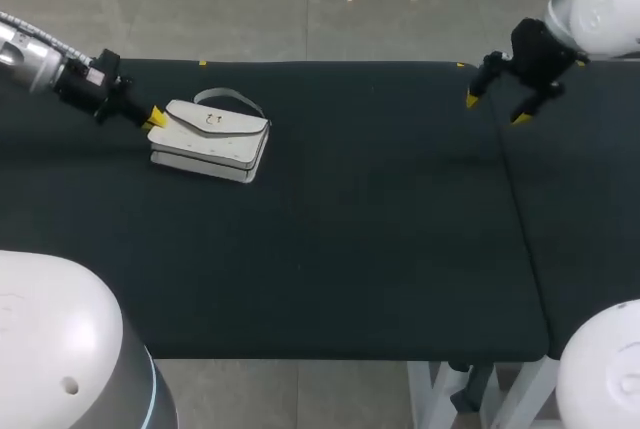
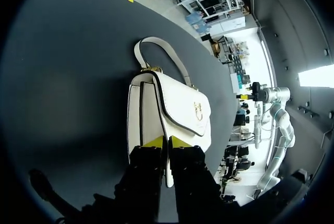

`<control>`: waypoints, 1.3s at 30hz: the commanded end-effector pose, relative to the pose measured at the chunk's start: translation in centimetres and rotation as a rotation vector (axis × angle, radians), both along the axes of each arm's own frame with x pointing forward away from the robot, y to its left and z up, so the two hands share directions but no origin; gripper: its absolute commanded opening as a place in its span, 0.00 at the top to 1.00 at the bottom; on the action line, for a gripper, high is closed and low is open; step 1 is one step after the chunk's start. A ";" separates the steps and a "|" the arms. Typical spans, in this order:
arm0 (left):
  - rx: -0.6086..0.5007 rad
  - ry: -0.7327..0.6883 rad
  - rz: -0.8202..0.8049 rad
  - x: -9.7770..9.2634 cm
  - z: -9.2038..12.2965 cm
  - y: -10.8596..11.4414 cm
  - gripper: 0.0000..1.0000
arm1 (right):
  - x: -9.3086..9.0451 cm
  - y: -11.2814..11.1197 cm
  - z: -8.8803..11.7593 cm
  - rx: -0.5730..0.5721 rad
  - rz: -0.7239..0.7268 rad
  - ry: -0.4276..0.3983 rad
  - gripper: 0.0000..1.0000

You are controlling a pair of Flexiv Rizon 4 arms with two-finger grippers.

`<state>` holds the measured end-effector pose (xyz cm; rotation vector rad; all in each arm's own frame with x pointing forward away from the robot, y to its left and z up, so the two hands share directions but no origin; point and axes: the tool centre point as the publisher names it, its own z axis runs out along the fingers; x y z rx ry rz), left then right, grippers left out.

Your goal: Pick up the bag, open it, inspect its contents, close it, and place it on the opposite side

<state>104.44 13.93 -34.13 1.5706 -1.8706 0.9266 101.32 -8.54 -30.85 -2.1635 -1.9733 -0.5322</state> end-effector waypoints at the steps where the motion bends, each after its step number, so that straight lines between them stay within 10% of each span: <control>1: 0.007 0.005 0.003 1.3 0.2 1.9 1.00 | 0.1 -0.8 0.6 -0.038 -0.029 0.006 0.00; 39: -0.061 -0.030 0.122 9.6 -0.3 18.2 1.00 | 0.6 -2.1 0.6 -0.129 -0.035 0.055 0.00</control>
